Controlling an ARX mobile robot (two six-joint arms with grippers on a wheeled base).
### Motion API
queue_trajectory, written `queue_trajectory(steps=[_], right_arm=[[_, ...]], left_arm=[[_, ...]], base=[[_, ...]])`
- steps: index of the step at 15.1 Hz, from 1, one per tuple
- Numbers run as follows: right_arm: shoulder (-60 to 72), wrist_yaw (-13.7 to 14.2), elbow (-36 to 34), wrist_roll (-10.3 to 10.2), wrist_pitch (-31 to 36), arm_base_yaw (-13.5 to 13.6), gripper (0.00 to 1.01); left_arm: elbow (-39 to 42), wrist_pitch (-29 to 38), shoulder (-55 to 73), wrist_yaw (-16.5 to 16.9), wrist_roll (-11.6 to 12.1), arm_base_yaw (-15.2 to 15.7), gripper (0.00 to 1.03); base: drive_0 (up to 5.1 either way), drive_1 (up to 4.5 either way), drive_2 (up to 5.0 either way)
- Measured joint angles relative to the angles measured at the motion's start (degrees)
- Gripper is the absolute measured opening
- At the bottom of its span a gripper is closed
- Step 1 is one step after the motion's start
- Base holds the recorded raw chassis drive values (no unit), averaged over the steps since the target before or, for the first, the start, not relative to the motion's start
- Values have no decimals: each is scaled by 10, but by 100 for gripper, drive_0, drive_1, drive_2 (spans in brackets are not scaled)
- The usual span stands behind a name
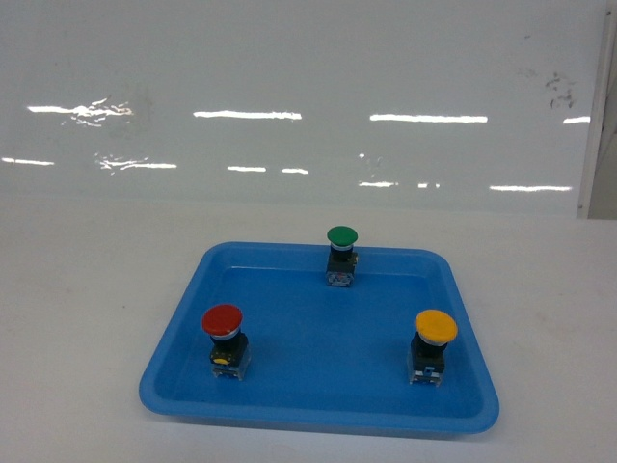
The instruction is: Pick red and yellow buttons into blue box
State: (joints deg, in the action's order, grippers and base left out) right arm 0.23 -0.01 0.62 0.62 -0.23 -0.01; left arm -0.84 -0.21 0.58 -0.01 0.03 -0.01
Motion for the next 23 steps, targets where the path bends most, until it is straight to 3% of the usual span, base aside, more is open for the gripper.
queue_trajectory(steps=[4,5,9,10,14,18,21,23], right_arm=[[2,0,0,0,6,0,98],[20,0,0,0,38,1,98],[233,14,7,5,207,32,98],[384,26,55,5,309,57,98],[523,34,112,15,327,87,98],[632,34,177,46,347,105,98],[718,42,193,55,371,117,98],[728,41,196,59,351,126,98]], left_arm=[[0,3,1,1,0,0,98],[0,31,16,6,0,3,98],[-9,206,245,48,0,13,98],[-59,318,397,72,5,6,98],[-116,390,555,104,35,12,98],[-182,434,686,121,65,29,98],[-223,466,791,121,80,8,98],[-246,443,840,118,85,2,98]], base=[[0,0,0],[0,0,0],[0,0,0],[0,0,0],[0,0,0],[0,0,0],[0,0,0],[0,0,0]])
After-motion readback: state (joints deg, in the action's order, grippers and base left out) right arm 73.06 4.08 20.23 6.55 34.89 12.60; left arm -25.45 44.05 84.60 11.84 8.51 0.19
